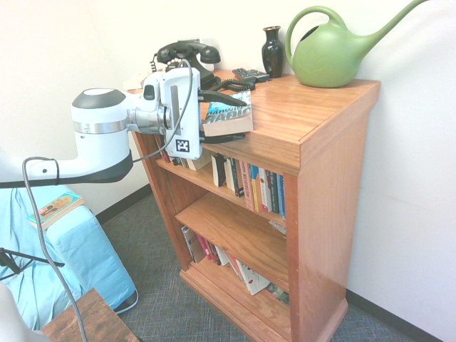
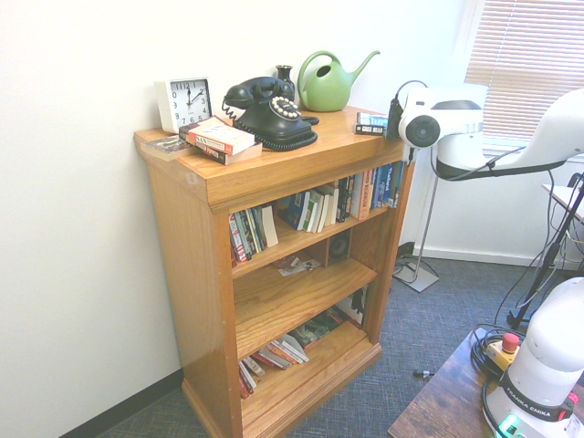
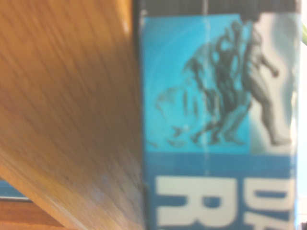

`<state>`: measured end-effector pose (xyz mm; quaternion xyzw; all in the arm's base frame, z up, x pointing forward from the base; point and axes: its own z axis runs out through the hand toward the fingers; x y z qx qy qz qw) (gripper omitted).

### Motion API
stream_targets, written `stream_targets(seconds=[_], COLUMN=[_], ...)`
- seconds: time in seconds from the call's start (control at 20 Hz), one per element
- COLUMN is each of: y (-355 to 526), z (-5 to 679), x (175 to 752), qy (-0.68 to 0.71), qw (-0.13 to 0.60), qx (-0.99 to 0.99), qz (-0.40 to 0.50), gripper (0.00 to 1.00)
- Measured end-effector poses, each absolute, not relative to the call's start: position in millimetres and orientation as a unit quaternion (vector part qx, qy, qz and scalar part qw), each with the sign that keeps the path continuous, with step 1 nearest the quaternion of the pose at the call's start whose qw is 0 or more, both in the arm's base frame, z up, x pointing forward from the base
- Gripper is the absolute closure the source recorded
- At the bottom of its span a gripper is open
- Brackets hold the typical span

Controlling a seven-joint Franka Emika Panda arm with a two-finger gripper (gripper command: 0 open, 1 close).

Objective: Put the book on the shelf

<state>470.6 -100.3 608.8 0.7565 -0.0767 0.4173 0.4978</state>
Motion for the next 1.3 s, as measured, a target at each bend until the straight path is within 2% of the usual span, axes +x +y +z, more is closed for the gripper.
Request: stream_targets(seconds=[0.85, 1.0, 1.1, 1.3], y=[-84, -82, -75, -53], z=[607, 615, 637, 686], x=[474, 470, 452, 379], qy=[-0.071, -0.105, -0.143, -0.227], qw=[0.493, 0.467, 0.443, 0.389], qx=[0.759, 0.772, 0.782, 0.798], qz=[0.42, 0.418, 0.414, 0.4], gripper=[1.0, 1.0, 1.0, 1.0])
